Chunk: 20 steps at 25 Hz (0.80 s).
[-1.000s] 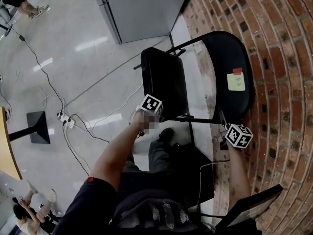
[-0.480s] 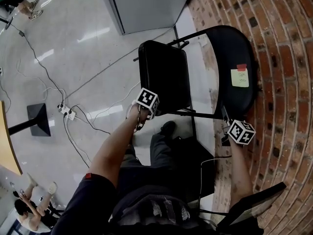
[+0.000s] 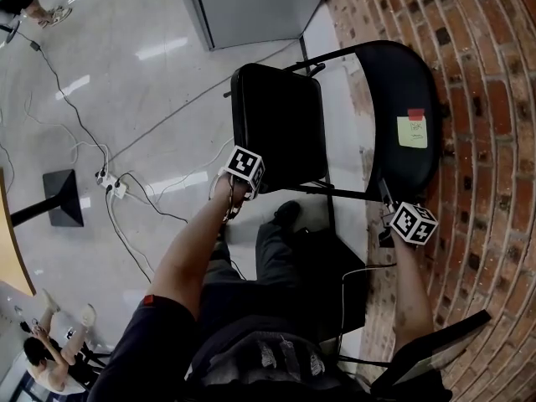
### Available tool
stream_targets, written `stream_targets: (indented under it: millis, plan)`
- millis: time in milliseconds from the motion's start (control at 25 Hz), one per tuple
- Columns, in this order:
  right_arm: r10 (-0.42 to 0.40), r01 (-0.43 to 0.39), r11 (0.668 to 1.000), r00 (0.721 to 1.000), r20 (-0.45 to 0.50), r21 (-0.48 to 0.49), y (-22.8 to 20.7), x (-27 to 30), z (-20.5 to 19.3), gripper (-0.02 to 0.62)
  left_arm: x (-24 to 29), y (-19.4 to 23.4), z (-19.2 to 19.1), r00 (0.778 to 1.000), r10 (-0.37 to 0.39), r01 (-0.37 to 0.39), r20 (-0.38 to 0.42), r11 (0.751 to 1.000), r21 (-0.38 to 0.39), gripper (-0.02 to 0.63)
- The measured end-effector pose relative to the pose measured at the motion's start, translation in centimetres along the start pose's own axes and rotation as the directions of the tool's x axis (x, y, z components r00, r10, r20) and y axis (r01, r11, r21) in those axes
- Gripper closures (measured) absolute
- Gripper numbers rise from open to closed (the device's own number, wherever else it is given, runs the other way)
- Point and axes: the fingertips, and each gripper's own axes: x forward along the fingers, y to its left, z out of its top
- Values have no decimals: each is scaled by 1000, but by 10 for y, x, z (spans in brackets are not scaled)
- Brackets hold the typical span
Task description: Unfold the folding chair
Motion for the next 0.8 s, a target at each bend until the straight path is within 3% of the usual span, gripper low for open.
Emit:
stream_targets:
  millis: [800]
  plan:
    - [30,-29,999,999,-21,33,7,6,-7,426,8,39,-19,1000,-8,8,3,999,-42,175]
